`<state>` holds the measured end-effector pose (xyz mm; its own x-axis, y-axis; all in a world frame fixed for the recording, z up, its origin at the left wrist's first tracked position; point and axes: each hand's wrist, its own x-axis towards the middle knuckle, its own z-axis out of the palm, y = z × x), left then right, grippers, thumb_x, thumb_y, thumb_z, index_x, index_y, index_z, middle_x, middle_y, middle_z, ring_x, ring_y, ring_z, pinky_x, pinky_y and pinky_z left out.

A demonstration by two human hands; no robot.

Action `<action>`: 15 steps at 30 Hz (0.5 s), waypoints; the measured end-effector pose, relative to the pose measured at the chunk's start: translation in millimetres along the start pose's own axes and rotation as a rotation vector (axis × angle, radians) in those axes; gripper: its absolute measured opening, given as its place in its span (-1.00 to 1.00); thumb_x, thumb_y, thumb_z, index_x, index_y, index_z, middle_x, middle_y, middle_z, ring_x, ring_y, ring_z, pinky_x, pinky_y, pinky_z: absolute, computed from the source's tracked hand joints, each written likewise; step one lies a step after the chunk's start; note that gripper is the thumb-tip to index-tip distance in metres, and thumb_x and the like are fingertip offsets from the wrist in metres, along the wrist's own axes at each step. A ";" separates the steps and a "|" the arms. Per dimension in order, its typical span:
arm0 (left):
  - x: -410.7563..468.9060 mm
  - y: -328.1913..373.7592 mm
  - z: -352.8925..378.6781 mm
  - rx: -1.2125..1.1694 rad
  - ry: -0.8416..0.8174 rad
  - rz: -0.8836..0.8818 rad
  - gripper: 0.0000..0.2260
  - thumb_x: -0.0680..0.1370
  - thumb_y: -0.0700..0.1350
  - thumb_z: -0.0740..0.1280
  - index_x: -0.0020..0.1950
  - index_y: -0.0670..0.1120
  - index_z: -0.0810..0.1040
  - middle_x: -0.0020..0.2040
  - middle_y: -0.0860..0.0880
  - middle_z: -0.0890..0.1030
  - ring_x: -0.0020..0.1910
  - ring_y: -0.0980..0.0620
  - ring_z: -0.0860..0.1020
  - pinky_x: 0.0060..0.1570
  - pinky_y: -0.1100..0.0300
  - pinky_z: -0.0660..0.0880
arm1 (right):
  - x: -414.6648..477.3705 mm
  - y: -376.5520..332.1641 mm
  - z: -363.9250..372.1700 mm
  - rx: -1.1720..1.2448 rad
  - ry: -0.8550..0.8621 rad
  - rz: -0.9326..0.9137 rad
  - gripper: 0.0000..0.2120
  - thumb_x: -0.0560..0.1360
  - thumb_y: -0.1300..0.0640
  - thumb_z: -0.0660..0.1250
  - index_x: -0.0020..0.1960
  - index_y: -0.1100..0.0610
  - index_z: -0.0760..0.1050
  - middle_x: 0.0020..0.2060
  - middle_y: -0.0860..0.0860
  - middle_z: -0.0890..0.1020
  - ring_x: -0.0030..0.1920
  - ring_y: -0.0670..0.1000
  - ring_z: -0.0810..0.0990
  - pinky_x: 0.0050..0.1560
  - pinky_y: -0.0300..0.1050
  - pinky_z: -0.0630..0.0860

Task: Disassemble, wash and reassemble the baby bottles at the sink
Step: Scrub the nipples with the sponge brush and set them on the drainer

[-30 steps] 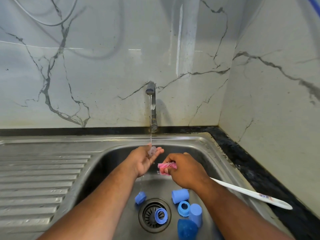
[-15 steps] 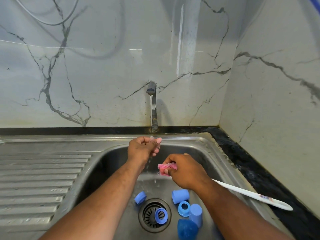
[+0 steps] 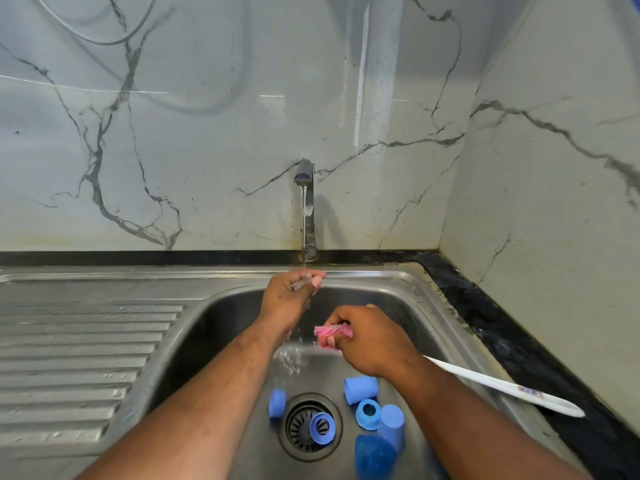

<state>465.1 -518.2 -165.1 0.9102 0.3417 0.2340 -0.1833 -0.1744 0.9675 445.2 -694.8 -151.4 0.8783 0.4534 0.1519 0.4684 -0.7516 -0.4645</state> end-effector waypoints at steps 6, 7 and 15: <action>0.7 -9.6 -5.2 0.058 0.105 -0.048 -0.86 0.56 -0.16 0.46 0.08 0.03 0.72 0.01 0.08 0.73 0.09 0.13 0.64 0.19 0.16 0.56 | 0.4 -1.0 0.2 -0.007 0.001 -0.017 -0.88 0.55 -0.01 0.38 -0.03 -0.24 0.51 -0.04 -0.19 0.59 0.02 -0.14 0.44 -0.19 -0.16 0.37; 1.3 -9.7 -5.1 0.042 0.119 -0.060 -0.86 0.57 -0.19 0.45 0.07 0.01 0.73 0.00 0.08 0.73 0.09 0.14 0.65 0.23 0.14 0.56 | 0.7 -0.9 0.2 -0.006 0.002 -0.019 -0.87 0.56 -0.01 0.38 -0.04 -0.25 0.50 -0.04 -0.19 0.60 0.03 -0.14 0.43 -0.19 -0.16 0.37; -0.4 -3.8 -4.0 0.050 0.159 -0.046 -0.84 0.40 -0.09 0.61 -0.09 -0.06 0.69 -0.16 0.00 0.73 -0.08 0.03 0.70 0.04 0.08 0.65 | 0.6 -1.7 1.0 -0.017 0.005 -0.033 -0.87 0.56 0.00 0.38 -0.05 -0.25 0.48 -0.03 -0.20 0.60 0.02 -0.14 0.42 -0.16 -0.15 0.37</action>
<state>463.9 -513.9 -168.4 0.8466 0.4911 0.2053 -0.1199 -0.1998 0.9725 444.9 -692.7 -151.4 0.8626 0.4758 0.1718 0.4990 -0.7443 -0.4440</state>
